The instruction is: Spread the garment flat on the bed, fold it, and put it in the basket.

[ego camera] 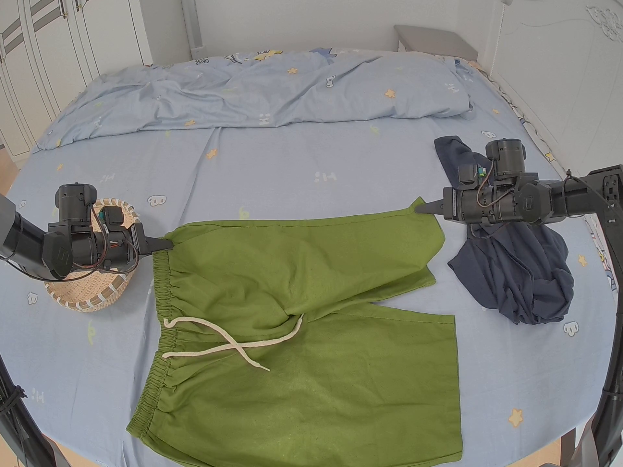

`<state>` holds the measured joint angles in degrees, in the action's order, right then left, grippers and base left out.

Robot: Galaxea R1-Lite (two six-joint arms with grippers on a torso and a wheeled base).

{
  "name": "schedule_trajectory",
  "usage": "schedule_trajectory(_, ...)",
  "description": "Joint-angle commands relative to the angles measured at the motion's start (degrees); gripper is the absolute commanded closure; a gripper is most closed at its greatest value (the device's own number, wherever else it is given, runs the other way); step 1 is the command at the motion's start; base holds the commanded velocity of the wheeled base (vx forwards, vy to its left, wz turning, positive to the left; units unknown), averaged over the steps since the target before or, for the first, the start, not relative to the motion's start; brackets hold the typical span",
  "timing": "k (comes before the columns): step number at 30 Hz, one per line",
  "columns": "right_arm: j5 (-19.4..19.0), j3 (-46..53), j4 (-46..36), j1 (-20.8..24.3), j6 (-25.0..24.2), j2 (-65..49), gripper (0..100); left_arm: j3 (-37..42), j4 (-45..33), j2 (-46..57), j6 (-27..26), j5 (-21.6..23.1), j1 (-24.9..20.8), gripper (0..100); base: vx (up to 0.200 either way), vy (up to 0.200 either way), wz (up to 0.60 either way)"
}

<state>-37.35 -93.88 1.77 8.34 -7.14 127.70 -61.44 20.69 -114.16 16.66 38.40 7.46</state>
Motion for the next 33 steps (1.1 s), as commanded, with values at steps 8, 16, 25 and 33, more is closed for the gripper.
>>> schedule_trajectory(8,-0.18,12.58,9.83,0.63,-1.12,-11.24,100,0.8,4.54,0.43,0.21,0.01,1.24,100,0.0,0.0,0.0)
schedule_trajectory(16,-0.27,23.92,10.89,2.38,-1.29,-23.63,100,0.97,4.71,0.43,0.3,0.01,1.86,100,0.0,0.0,0.0)
schedule_trajectory(25,0.0,35.34,13.79,5.55,-1.29,-34.53,100,1.32,4.71,0.43,0.21,0.1,1.59,100,0.0,0.0,0.0)
schedule_trajectory(33,0.35,38.24,13.7,8.27,-1.47,-39.81,100,1.32,4.71,0.43,0.3,0.1,1.59,100,0.0,0.0,0.0)
